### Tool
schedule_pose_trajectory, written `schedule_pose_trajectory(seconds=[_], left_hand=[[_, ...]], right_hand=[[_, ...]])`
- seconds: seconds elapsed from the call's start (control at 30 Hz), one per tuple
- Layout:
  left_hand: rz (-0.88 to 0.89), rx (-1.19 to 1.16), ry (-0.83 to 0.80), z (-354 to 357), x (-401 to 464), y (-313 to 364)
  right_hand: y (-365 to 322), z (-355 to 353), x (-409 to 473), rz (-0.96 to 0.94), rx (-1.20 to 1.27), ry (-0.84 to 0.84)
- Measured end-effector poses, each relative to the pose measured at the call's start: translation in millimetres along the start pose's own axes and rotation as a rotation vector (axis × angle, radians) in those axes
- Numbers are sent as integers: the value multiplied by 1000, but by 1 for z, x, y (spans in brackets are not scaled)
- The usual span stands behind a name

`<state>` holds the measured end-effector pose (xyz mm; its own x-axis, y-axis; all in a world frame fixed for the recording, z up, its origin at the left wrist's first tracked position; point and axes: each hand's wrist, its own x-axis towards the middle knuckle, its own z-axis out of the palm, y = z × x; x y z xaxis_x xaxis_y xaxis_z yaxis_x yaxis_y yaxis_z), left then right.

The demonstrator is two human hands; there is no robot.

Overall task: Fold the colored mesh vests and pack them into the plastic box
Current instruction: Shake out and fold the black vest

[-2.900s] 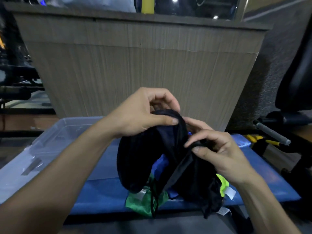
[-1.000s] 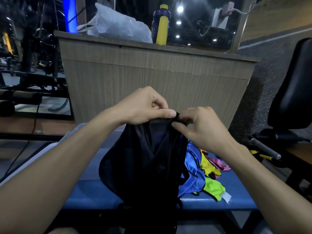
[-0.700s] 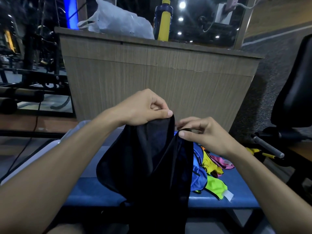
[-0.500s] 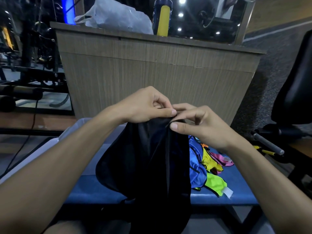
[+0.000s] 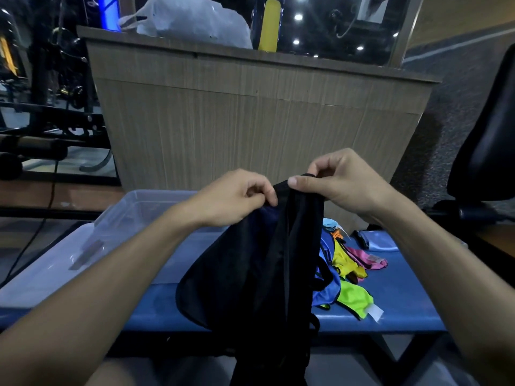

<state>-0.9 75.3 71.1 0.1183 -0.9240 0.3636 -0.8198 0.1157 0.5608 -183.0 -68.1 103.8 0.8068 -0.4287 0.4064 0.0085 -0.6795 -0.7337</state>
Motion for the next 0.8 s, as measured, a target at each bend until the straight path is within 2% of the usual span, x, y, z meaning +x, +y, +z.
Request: schedule_pose_trajectory(seconds=[0.13,0.27,0.47,0.57,0.7,0.8], left_hand=[[-2,-101,2,21,3,5],[97,11,123,36,9,6],[118,1,59,22,13,2],[114,1,13,17,15,1],[103,-54,-21,19,12,1],[95,-122,-32,26,7,2]], right_hand=[[3,6,0,-62,-103,-28],[6,5,-2,-88,-224,-20],[12,-13,-19,-86,-377,-166],[23,-20,-27,-49,-212,-167],[36,-27,-29,-42,65,-34],[37,-29,-26,-48,130,47]])
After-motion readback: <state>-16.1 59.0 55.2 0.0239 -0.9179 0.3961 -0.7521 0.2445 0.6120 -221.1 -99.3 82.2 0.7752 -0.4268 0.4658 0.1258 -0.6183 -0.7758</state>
